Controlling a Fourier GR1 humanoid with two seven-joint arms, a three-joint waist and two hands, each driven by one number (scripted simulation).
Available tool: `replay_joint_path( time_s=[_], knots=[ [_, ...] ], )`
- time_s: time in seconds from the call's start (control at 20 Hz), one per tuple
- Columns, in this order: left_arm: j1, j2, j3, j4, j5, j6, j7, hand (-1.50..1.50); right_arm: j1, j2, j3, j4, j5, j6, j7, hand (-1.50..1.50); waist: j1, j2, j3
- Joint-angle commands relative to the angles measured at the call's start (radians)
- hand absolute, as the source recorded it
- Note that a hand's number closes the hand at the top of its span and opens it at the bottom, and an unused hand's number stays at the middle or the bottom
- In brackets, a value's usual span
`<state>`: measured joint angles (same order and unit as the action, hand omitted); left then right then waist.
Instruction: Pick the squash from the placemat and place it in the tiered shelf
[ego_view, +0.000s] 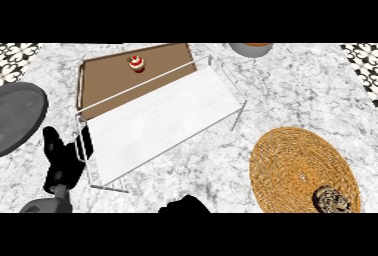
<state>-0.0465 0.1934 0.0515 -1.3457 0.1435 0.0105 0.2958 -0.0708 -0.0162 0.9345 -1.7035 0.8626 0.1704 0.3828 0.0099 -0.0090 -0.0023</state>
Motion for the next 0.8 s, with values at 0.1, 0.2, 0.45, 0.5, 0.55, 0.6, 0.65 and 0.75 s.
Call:
replay_joint_path(
  time_s=[0.1,0.2,0.45,0.5,0.55,0.6,0.65,0.75],
  knots=[
    [0.033,0.006,0.019,0.020,0.008,-0.019,-0.056,0.00,-0.054,0.015,0.178,-0.305,0.039,-0.068,0.260,1.50,-0.010,-0.003,0.000],
    [0.013,0.013,0.020,0.014,0.009,-0.014,-0.017,0.00,-0.076,0.014,0.127,-0.325,0.065,-0.114,0.249,1.50,-0.024,-0.005,0.001],
    [-0.004,0.009,0.025,0.034,0.007,-0.009,-0.023,0.00,-0.174,0.013,0.084,-0.369,0.070,-0.118,0.332,1.50,-0.033,-0.006,-0.001],
    [0.017,0.029,0.039,0.018,0.011,-0.010,-0.014,0.00,-0.174,0.013,0.063,-0.401,0.075,-0.103,0.339,1.50,-0.032,-0.010,0.000],
    [0.010,0.017,0.030,0.007,0.016,-0.009,-0.001,0.00,-0.205,0.013,0.047,-0.402,0.046,-0.122,0.368,1.50,-0.021,-0.007,0.000],
    [0.018,-0.005,0.010,-0.014,0.001,0.015,0.012,0.00,-0.226,0.013,0.036,-0.428,0.051,-0.097,0.396,1.50,-0.021,-0.010,0.001],
    [0.008,0.005,0.012,0.016,-0.008,0.005,-0.013,0.00,-0.272,0.013,0.010,-0.443,0.035,-0.076,0.425,1.50,-0.025,-0.006,-0.002],
    [0.000,0.012,0.027,0.019,0.012,-0.011,-0.012,0.00,-0.335,0.013,-0.045,-0.490,0.002,-0.035,0.493,1.50,-0.016,-0.001,-0.001]
  ],
)
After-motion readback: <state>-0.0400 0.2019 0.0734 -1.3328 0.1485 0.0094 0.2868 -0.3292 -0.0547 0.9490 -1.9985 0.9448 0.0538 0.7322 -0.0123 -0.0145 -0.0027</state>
